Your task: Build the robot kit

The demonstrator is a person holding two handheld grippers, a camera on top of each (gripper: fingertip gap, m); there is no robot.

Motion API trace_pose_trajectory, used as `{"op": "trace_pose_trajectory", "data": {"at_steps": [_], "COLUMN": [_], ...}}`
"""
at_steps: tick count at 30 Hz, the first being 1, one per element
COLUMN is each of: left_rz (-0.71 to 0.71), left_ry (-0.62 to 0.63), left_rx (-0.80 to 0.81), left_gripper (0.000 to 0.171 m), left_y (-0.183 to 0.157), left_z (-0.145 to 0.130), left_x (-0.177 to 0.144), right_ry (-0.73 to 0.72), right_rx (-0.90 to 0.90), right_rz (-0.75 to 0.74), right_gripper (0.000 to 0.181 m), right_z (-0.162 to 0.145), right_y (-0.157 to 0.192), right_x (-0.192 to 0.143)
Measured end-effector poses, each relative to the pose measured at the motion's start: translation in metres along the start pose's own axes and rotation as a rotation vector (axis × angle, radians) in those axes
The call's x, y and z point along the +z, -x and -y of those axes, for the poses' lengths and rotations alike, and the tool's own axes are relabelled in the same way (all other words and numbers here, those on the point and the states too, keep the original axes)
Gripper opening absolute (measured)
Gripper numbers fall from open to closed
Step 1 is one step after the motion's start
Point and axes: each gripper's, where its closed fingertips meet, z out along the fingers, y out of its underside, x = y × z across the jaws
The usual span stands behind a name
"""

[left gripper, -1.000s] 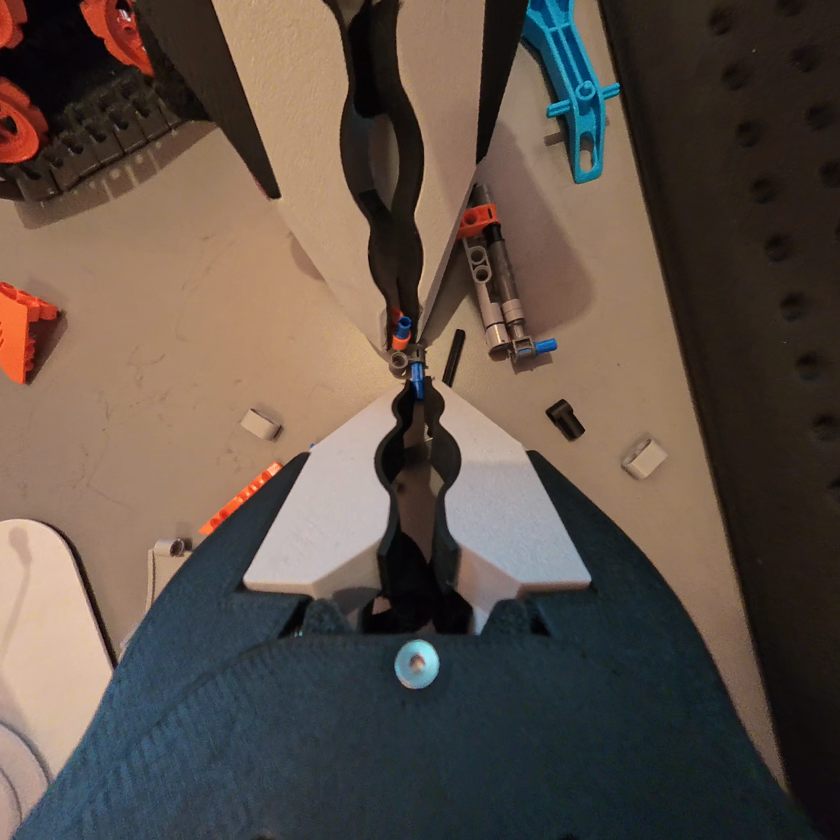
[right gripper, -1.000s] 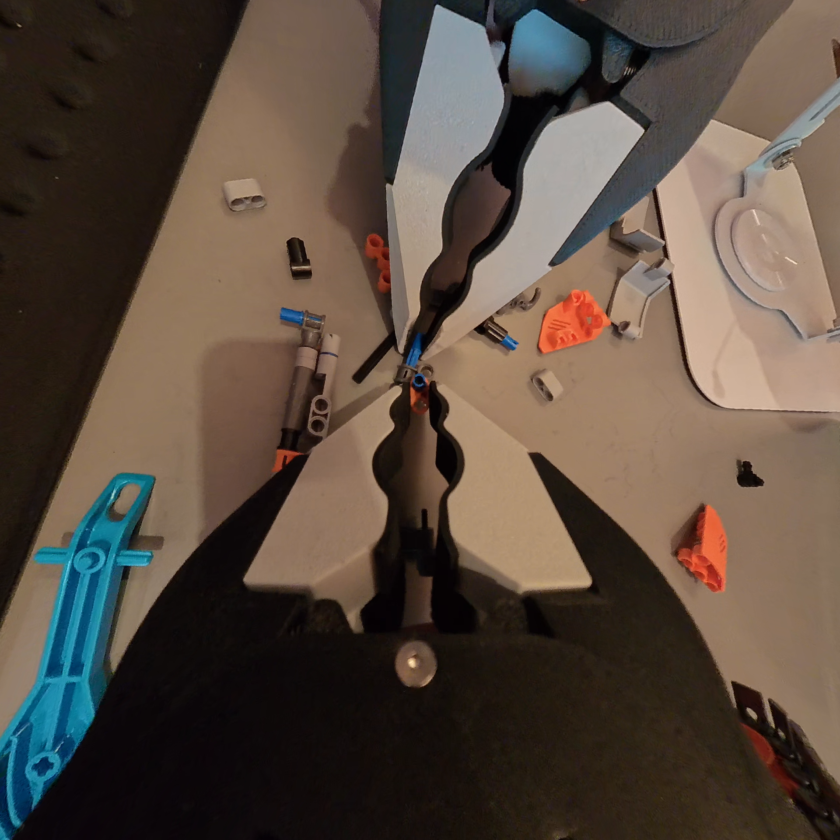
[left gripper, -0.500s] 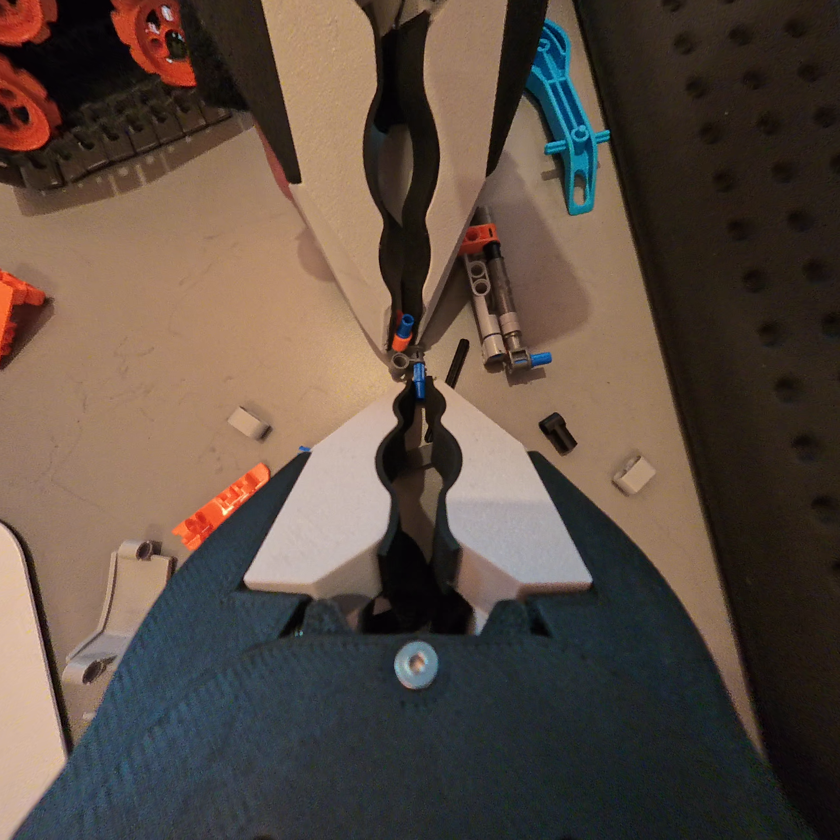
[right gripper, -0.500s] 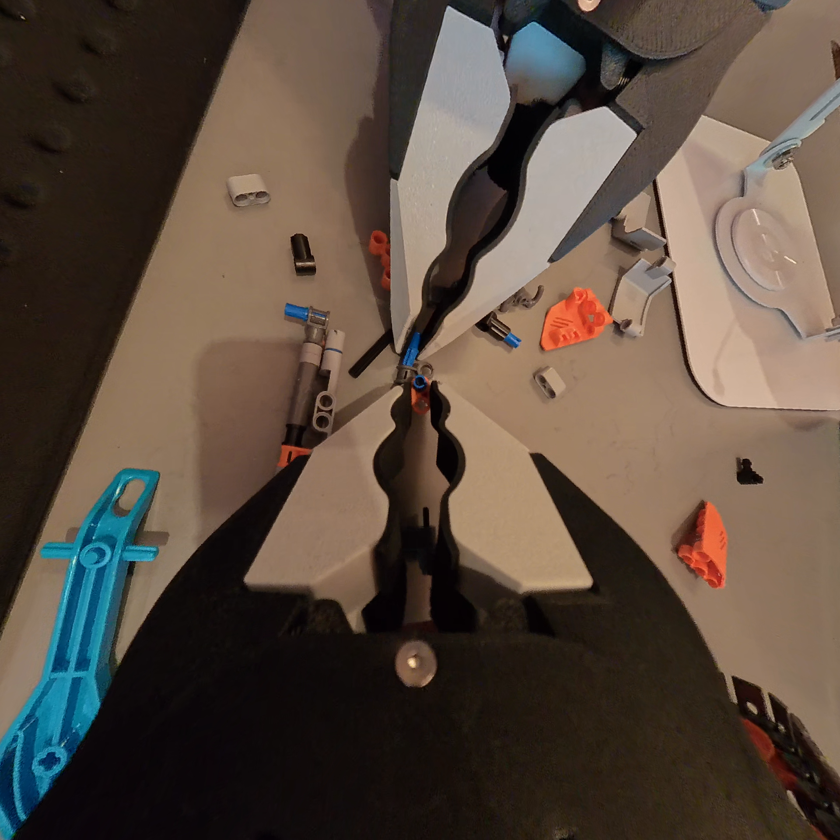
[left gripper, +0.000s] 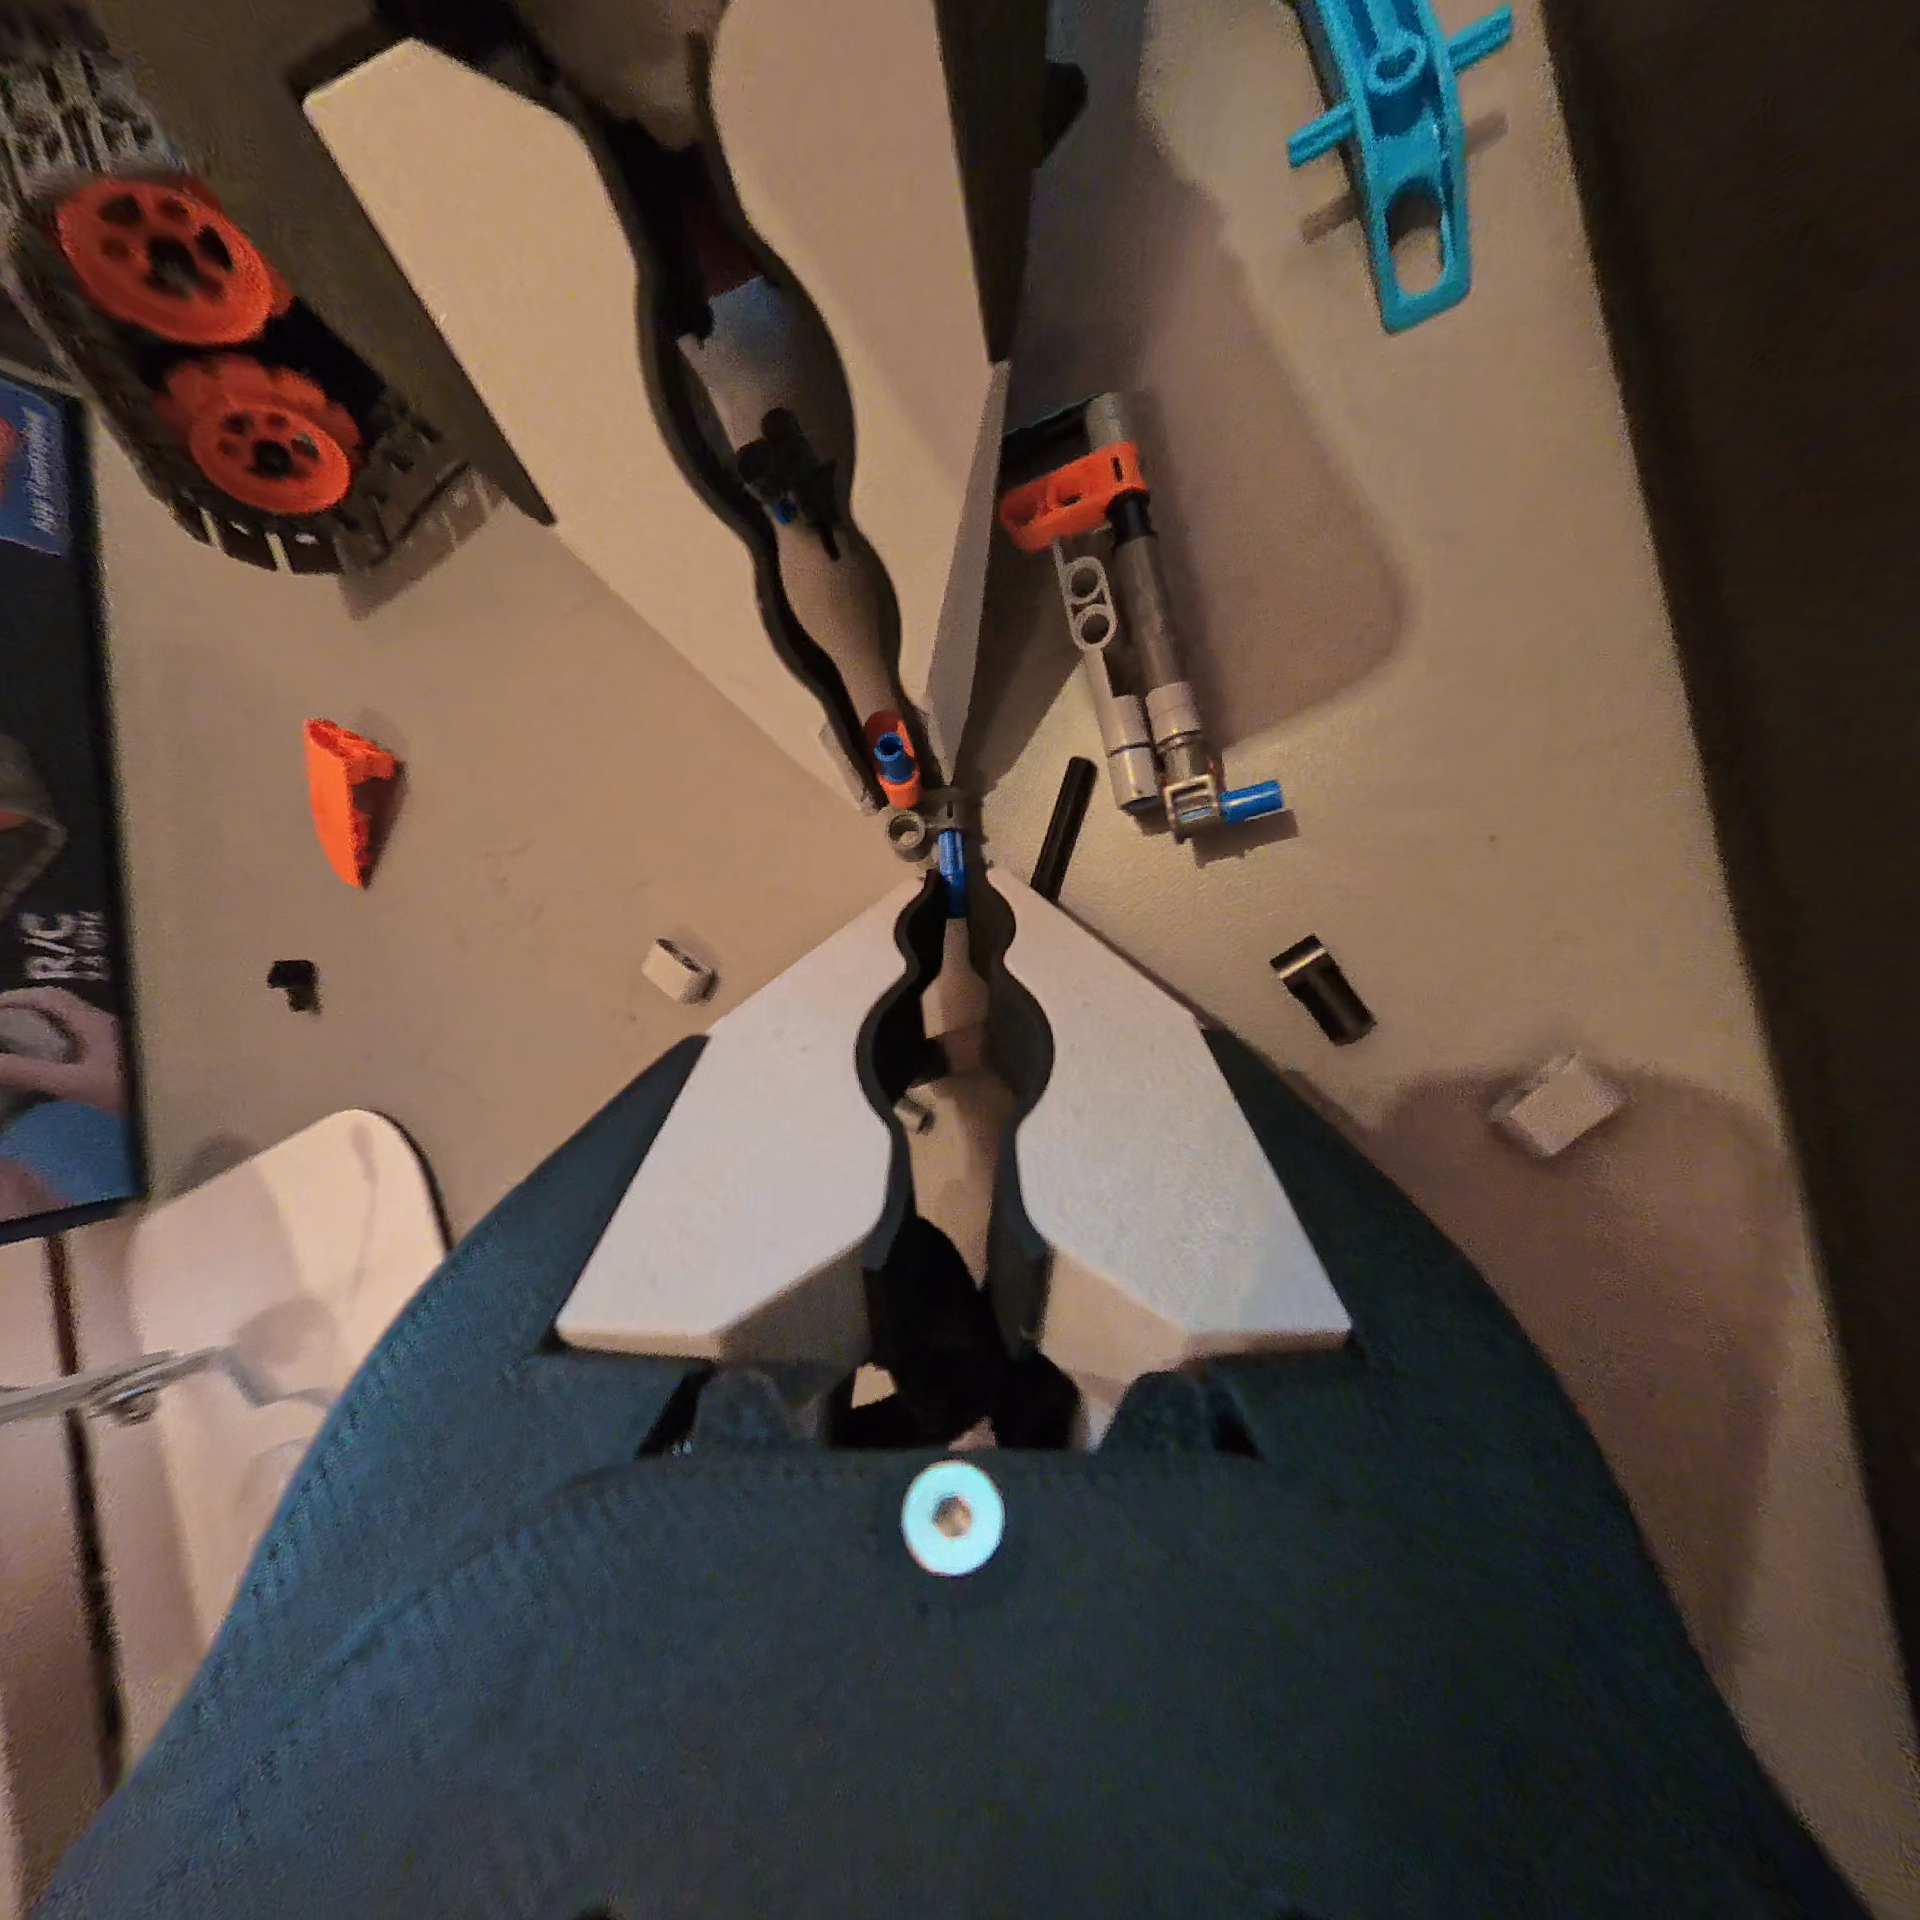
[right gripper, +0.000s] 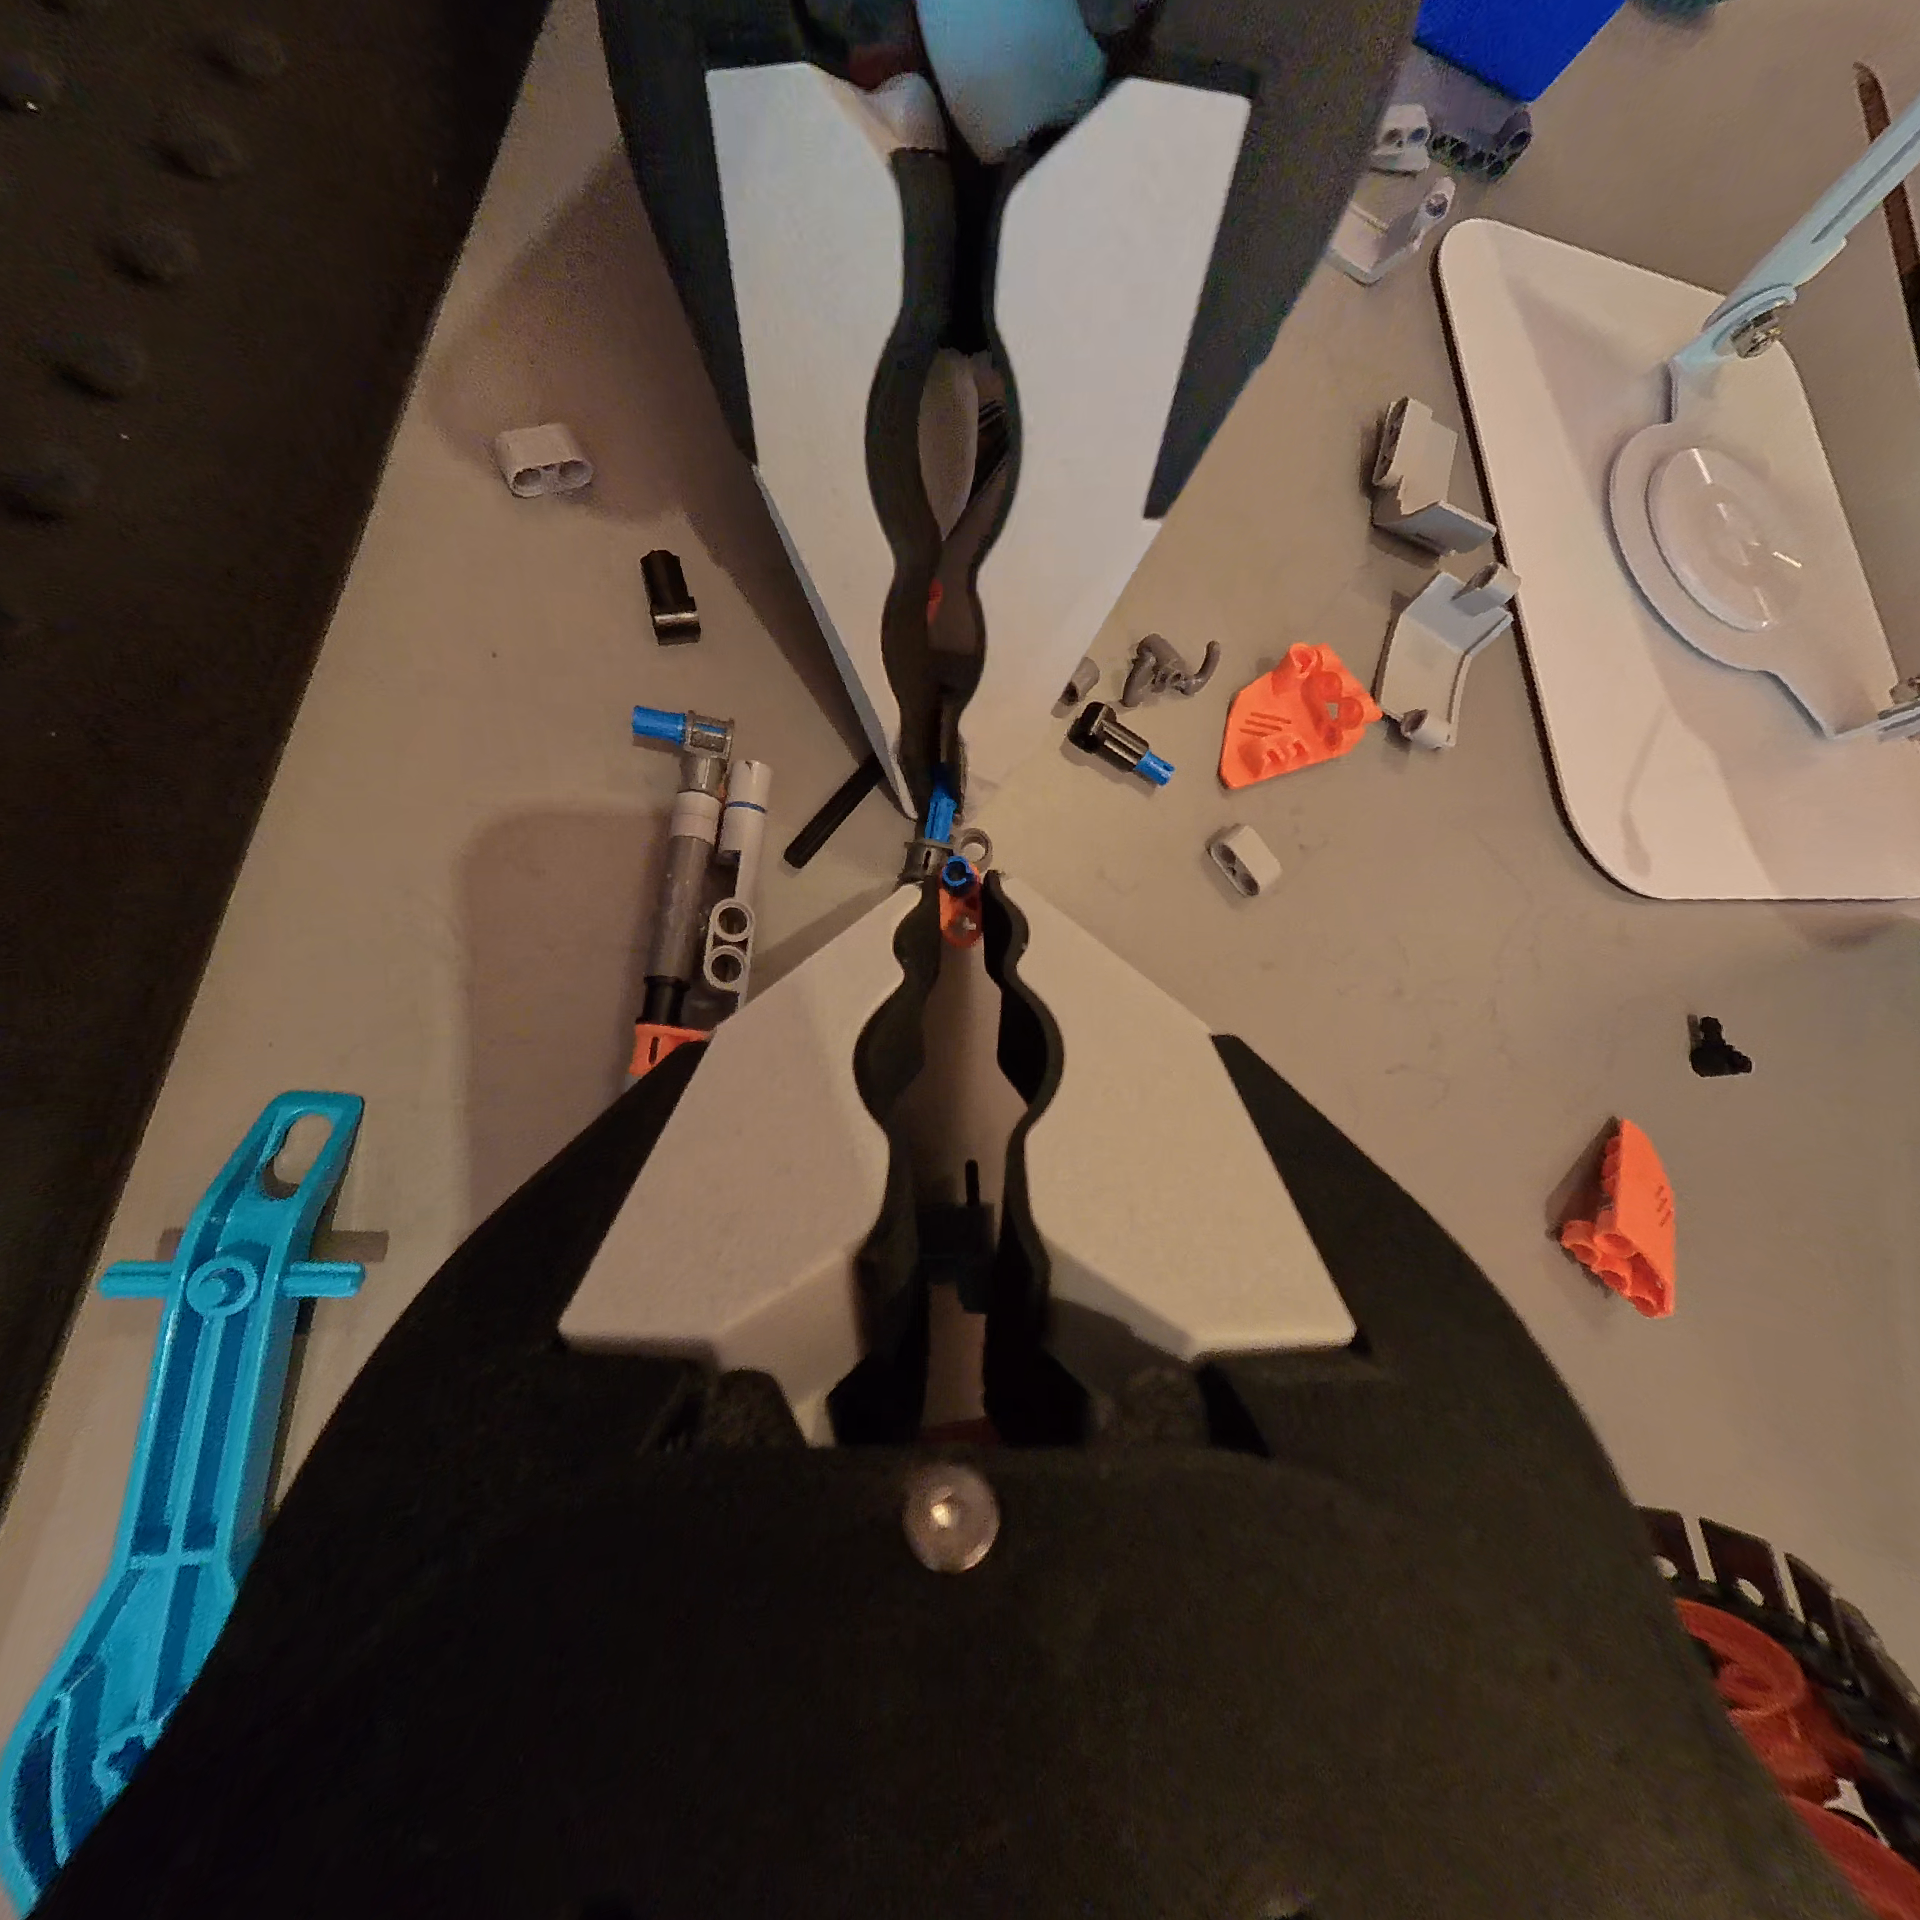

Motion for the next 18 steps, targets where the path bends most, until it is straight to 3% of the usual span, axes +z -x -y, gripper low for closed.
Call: {"op": "trace_pose_trajectory", "data": {"at_steps": [7, 18], "left_rz": [0.135, 0.156], "left_ry": [0.046, -0.031], "left_rx": [0.144, 0.119], "left_gripper": [0.002, 0.002], "left_y": [0.0021, 0.0031], "left_z": [0.0005, 0.0010], "left_x": [0.0003, 0.0010], "right_ry": [-0.006, 0.005], "right_rx": [0.017, 0.048], "right_rz": [0.003, 0.011], "right_gripper": [0.004, 0.005], "right_z": [0.0002, -0.0016], "right_y": [-0.0008, -0.0020], "right_x": [0.0002, 0.0004]}}
